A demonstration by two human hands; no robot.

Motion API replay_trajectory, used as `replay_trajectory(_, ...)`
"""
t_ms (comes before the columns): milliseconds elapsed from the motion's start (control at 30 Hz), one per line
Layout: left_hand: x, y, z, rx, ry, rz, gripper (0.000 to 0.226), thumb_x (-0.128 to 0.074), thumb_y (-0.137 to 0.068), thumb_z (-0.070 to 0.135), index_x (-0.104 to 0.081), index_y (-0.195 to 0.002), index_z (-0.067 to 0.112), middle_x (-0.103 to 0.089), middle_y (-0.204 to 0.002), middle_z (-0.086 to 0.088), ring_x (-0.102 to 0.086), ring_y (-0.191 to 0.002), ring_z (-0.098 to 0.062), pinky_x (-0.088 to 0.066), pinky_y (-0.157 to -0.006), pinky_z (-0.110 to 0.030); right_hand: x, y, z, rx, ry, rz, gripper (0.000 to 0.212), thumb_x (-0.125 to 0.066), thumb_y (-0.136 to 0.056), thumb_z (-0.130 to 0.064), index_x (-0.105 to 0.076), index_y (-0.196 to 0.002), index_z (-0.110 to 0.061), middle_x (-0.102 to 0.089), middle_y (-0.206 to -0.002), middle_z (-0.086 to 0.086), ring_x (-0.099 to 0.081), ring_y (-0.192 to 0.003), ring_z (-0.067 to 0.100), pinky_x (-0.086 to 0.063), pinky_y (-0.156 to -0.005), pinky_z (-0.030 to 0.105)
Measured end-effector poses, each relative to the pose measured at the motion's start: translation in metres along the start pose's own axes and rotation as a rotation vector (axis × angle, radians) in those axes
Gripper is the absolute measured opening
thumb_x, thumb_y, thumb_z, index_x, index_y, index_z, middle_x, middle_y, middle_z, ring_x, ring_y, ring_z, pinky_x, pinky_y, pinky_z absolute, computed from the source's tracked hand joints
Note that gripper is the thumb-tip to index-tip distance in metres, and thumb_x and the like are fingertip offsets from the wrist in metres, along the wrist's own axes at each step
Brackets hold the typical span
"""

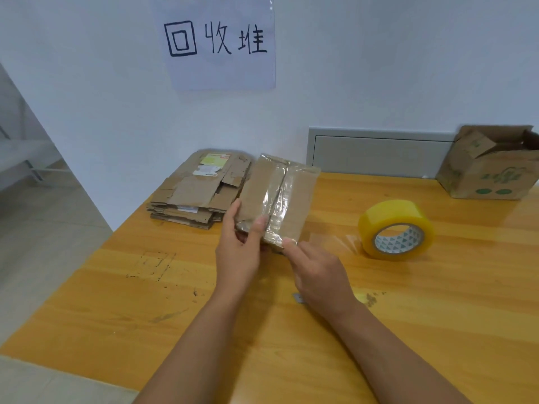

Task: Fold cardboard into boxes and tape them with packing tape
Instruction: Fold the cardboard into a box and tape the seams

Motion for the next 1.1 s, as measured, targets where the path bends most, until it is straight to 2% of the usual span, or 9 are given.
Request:
replay_trajectory(133,0.011,-0.005,0.010,-0.217,-0.284,-0.006,0.047,-0.055,-0.099,0.034,-0.039,-0.140,0.051,-0.061,-0.124,0.012,-0.062,-0.104,-0.010,-0.056,-0.085,-0.038,0.007,-0.002,0.009,-0.086,-0.127,0.015,0.029,-0.055,-0.099,-0.029,-0.054,-0.126,-0.021,-0.065,-0.085,0.000,-0.060,-0.071,0.020,-0.052,-0.054,0.033)
replay_trajectory(267,0.019,-0.006,0.012,-0.474,-0.651,-0.147,0.052,-0.051,-0.102,0.021,-0.036,-0.147,0.043,-0.057,-0.110,0.008,-0.055,-0.085,-0.009,-0.042,-0.064,-0.021,0.027,-0.005,0.040,-0.424,-0.173,0.194,0.058,-0.052,-0.097,-0.041,-0.038,-0.145,-0.013,-0.047,-0.116,0.006,-0.051,-0.095,0.016,-0.045,-0.081,0.025)
replay_trajectory(400,0.022,0.003,0.001,-0.644,-0.847,-0.166,0.070,-0.058,-0.094,0.004,-0.034,-0.148,0.043,-0.056,-0.101,0.001,-0.050,-0.072,-0.007,-0.044,-0.049,-0.020,0.023,0.000,0.052,-0.638,-0.314,-0.018,0.065,-0.042,-0.099,-0.053,-0.035,-0.151,-0.015,-0.048,-0.122,-0.003,-0.041,-0.106,0.001,-0.042,-0.090,0.026)
replay_trajectory(567,0.026,0.003,-0.004,-0.238,-0.561,-0.029,0.053,-0.054,-0.097,0.042,-0.040,-0.145,0.024,-0.055,-0.092,0.018,-0.058,-0.081,-0.001,-0.043,-0.062,-0.015,0.025,0.004,0.053,-0.658,-0.337,-0.009,0.047,-0.046,-0.091,-0.057,-0.050,-0.118,-0.019,-0.058,-0.102,-0.009,-0.056,-0.086,0.011,-0.046,-0.067,0.031)
replay_trajectory(633,0.024,0.007,0.002,-0.183,-0.458,-0.025,0.036,-0.041,-0.095,0.056,-0.059,-0.105,0.027,-0.057,-0.082,0.014,-0.058,-0.075,-0.003,-0.048,-0.059,-0.025,0.025,0.005,0.054,-0.658,-0.312,-0.038,0.041,-0.040,-0.093,-0.063,-0.046,-0.095,-0.022,-0.052,-0.084,-0.008,-0.049,-0.074,0.009,-0.042,-0.059,0.031)
replay_trajectory(733,0.022,0.006,0.010,-0.123,-0.431,0.002,0.045,-0.034,-0.102,0.051,-0.047,-0.068,0.026,-0.048,-0.063,0.008,-0.047,-0.061,-0.009,-0.039,-0.054,-0.033,0.028,0.002,0.053,-0.634,-0.336,-0.013,0.045,-0.023,-0.098,-0.061,-0.037,-0.075,-0.024,-0.041,-0.070,-0.006,-0.043,-0.069,0.010,-0.030,-0.057,0.031)
replay_trajectory(900,0.021,0.003,0.015,-0.078,-0.532,0.026,0.051,-0.040,-0.105,0.035,-0.053,-0.069,0.001,-0.058,-0.068,-0.019,-0.057,-0.066,-0.032,-0.038,-0.054,-0.039,0.030,-0.001,0.048,-0.625,-0.355,0.031,0.038,-0.024,-0.100,-0.048,-0.034,-0.069,-0.029,-0.039,-0.069,-0.007,-0.041,-0.068,0.012,-0.031,-0.059,0.034)
replay_trajectory(1000,0.024,0.010,0.026,-0.112,-0.501,0.055,0.051,-0.043,-0.104,0.042,-0.056,-0.065,0.011,-0.050,-0.052,0.003,-0.043,-0.051,-0.010,-0.025,-0.048,-0.023,0.031,-0.004,0.043,-0.561,-0.347,0.070,0.033,-0.028,-0.103,-0.039,-0.039,-0.075,-0.024,-0.039,-0.076,-0.011,-0.038,-0.069,0.011,-0.031,-0.059,0.029)
replay_trajectory(1100,0.026,0.014,0.042,-0.211,-0.454,0.101,0.040,-0.051,-0.102,0.035,-0.057,-0.063,0.032,-0.052,-0.050,0.014,-0.048,-0.053,-0.005,-0.033,-0.049,-0.021,0.034,-0.008,0.039,-0.511,-0.354,0.102,0.030,-0.031,-0.103,-0.034,-0.047,-0.081,-0.021,-0.050,-0.089,-0.007,-0.045,-0.078,0.008,-0.034,-0.064,0.023)
Point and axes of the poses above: each hand's wrist, its own y-axis away from the middle knuckle, its own x-axis out of the back of the hand, z = x × y, the point moved 4 cm from there along -y, towards the middle knuckle
